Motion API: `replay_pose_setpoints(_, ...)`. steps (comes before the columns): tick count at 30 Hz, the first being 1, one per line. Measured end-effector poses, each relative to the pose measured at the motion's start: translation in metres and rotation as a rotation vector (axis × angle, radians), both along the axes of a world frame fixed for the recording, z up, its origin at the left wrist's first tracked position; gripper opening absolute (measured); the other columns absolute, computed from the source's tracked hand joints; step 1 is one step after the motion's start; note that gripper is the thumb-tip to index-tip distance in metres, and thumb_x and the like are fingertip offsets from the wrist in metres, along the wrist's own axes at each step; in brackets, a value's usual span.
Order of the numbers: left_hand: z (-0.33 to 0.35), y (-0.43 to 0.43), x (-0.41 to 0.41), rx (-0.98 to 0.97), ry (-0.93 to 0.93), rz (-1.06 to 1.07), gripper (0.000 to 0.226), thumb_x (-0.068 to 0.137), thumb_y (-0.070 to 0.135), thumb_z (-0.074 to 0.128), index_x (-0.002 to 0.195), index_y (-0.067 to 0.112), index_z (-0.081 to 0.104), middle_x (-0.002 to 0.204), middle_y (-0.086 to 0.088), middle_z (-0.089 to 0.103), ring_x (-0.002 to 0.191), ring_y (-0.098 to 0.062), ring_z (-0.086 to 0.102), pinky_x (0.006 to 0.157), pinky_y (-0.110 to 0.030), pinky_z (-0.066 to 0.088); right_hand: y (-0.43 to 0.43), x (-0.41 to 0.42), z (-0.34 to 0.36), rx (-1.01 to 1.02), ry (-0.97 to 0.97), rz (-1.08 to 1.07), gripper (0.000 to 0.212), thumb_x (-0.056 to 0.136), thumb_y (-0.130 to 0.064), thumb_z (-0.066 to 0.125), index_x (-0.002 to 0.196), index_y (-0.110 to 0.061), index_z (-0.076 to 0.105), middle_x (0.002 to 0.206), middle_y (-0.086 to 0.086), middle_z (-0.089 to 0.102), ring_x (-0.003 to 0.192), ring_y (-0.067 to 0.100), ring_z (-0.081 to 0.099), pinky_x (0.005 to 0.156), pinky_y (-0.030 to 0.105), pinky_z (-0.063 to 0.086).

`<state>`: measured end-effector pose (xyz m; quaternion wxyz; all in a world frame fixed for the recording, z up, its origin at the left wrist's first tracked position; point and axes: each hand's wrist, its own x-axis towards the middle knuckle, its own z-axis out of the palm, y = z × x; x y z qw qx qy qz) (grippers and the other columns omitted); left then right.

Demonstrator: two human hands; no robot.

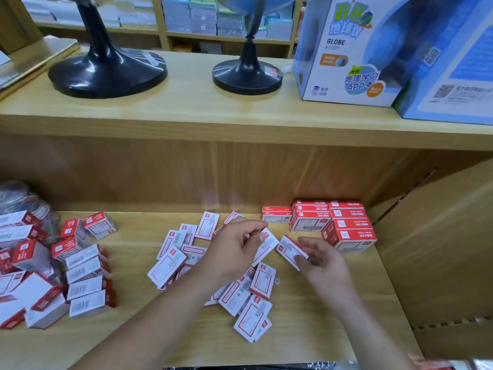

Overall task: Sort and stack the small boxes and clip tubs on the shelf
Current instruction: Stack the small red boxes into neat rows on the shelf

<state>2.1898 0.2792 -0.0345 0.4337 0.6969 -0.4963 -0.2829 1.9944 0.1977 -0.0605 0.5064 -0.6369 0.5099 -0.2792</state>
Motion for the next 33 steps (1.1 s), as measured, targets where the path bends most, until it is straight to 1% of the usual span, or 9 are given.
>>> replay_pose_setpoints(7,-0.017,-0.001,0.001,0.135,0.046,-0.107,0.053,0.093,-0.006,0.059,0.140,0.019,0.058,0.117,0.003,0.060,0.095,0.003,0.064,0.088,-0.016,0.050,-0.006,-0.018,0.011,-0.223,0.089,0.062,0.045,0.086,0.007,0.061,0.122,-0.021,0.065,0.116,-0.011,0.068,0.105,0.005,0.066,0.091,0.020,0.051)
replay_pose_setpoints(9,-0.016,-0.002,0.001,0.150,0.070,-0.106,0.060,0.088,-0.010,0.059,0.140,0.020,0.057,0.122,0.007,0.064,0.103,0.002,0.065,0.095,-0.022,0.053,-0.009,-0.018,0.018,-0.231,0.141,0.078,0.047,0.084,0.007,0.064,0.119,-0.025,0.061,0.107,-0.009,0.069,0.094,0.003,0.067,0.081,0.015,0.052)
replay_pose_setpoints(11,-0.015,-0.004,0.003,0.138,0.030,-0.117,0.062,0.086,-0.009,0.059,0.138,0.024,0.058,0.117,0.013,0.066,0.104,0.002,0.064,0.095,-0.025,0.054,-0.014,-0.015,0.024,-0.212,0.180,0.085,0.044,0.082,0.003,0.069,0.112,-0.027,0.056,0.094,-0.005,0.071,0.080,0.006,0.067,0.076,0.025,0.056)
replay_pose_setpoints(15,-0.009,-0.007,0.001,0.131,-0.121,-0.203,0.056,0.089,-0.002,0.057,0.130,0.035,0.062,0.106,0.021,0.070,0.096,0.007,0.062,0.078,-0.011,0.047,-0.024,-0.011,0.029,-0.253,0.292,0.099,0.030,0.079,-0.007,0.077,0.093,-0.029,0.061,0.075,-0.008,0.066,0.060,0.003,0.057,0.066,0.031,0.053)
replay_pose_setpoints(18,-0.007,-0.013,-0.007,0.083,-0.157,-0.243,0.051,0.088,-0.003,0.060,0.123,0.034,0.066,0.108,0.023,0.066,0.099,0.006,0.064,0.082,-0.015,0.051,-0.025,-0.006,0.032,-0.398,0.402,0.183,0.018,0.084,-0.024,0.074,0.097,-0.037,0.071,0.087,-0.016,0.070,0.084,0.000,0.060,0.076,0.029,0.053)
replay_pose_setpoints(21,-0.011,-0.018,-0.013,0.042,-0.127,-0.274,0.050,0.084,-0.009,0.064,0.121,0.025,0.067,0.111,0.022,0.056,0.102,0.004,0.065,0.087,-0.021,0.056,-0.019,0.003,0.028,-0.581,0.643,0.251,0.029,0.089,-0.038,0.069,0.117,-0.040,0.070,0.106,-0.017,0.068,0.111,0.010,0.054,0.085,0.029,0.048)
replay_pose_setpoints(27,-0.028,-0.013,0.000,0.044,-0.272,-0.215,0.028,0.083,0.004,0.072,0.107,0.019,0.071,0.104,0.010,0.056,0.092,-0.010,0.064,0.083,-0.035,0.058,-0.011,-0.003,0.002,-0.451,0.423,0.168,0.029,0.091,-0.019,0.070,0.119,-0.017,0.072,0.111,-0.001,0.072,0.105,0.020,0.065,0.090,0.036,0.053)
replay_pose_setpoints(30,-0.027,-0.013,0.004,0.066,-0.299,-0.188,0.019,0.085,0.008,0.071,0.101,0.018,0.076,0.095,0.009,0.060,0.080,-0.006,0.062,0.077,-0.029,0.055,-0.004,-0.013,-0.013,-0.397,0.230,0.092,0.022,0.091,-0.008,0.066,0.110,-0.016,0.073,0.107,-0.008,0.069,0.099,0.013,0.068,0.089,0.038,0.056)
replay_pose_setpoints(33,-0.025,-0.014,0.003,0.088,-0.312,-0.190,0.019,0.087,0.012,0.071,0.102,0.022,0.077,0.091,0.011,0.063,0.075,-0.003,0.060,0.070,-0.015,0.047,0.004,-0.021,-0.020,-0.328,0.068,0.061,0.039,0.087,0.002,0.069,0.107,-0.030,0.069,0.108,-0.017,0.065,0.099,0.011,0.069,0.087,0.033,0.057)
